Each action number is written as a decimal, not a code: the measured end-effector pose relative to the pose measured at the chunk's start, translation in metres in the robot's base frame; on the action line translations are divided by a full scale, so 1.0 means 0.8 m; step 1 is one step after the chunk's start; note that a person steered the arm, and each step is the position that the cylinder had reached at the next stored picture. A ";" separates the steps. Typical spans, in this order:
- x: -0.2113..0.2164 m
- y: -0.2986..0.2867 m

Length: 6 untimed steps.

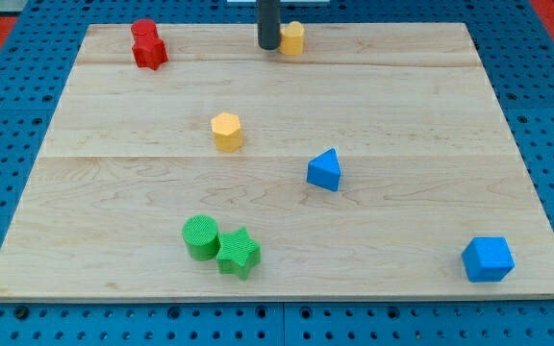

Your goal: Nnudge the yellow hexagon slightly down

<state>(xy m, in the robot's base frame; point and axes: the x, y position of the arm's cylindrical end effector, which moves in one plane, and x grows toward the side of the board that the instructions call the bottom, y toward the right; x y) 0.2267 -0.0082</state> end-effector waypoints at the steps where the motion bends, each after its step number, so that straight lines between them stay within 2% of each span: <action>1: -0.001 0.024; 2: 0.006 -0.027; 5: 0.269 -0.042; 6: 0.295 -0.072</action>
